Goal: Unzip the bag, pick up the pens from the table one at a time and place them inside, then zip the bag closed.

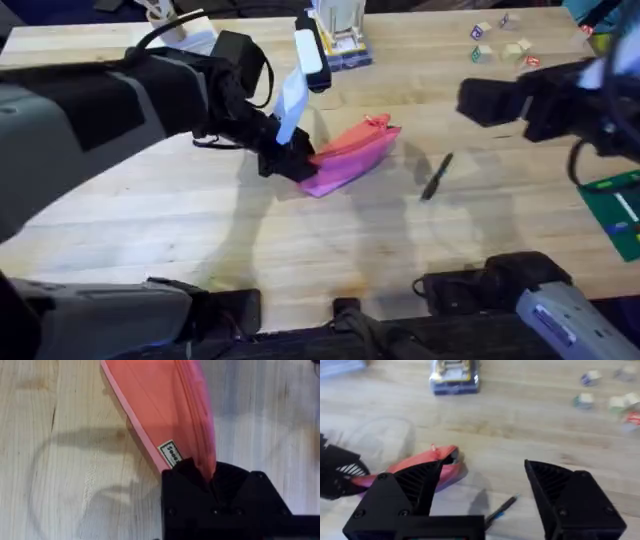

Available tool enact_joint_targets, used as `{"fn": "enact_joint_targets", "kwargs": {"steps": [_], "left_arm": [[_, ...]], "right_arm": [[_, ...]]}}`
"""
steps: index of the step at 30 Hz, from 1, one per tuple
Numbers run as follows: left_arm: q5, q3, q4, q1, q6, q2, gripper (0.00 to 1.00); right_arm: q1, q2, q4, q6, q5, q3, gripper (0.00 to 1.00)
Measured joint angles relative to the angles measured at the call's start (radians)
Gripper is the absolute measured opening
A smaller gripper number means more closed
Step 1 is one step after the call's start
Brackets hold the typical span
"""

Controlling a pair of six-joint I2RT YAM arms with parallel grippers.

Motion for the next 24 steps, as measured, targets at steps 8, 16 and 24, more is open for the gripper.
{"fn": "enact_joint_targets", "kwargs": {"steps": [8, 16, 24], "left_arm": [[0.000, 0.000, 0.000, 0.000, 0.000, 0.000, 0.041], [0.000, 0.000, 0.000, 0.000, 0.000, 0.000, 0.041], [0.000, 0.000, 0.000, 0.000, 0.000, 0.000, 0.041]], "right_arm": [[0.016, 0.190, 0.025, 0.000, -0.167, 0.000, 0.998], [0.117, 0.345, 0.101, 0.000, -0.207, 0.015, 0.997], [0.218, 0.470, 0.191, 0.000, -0.219, 0.019, 0.998]]}}
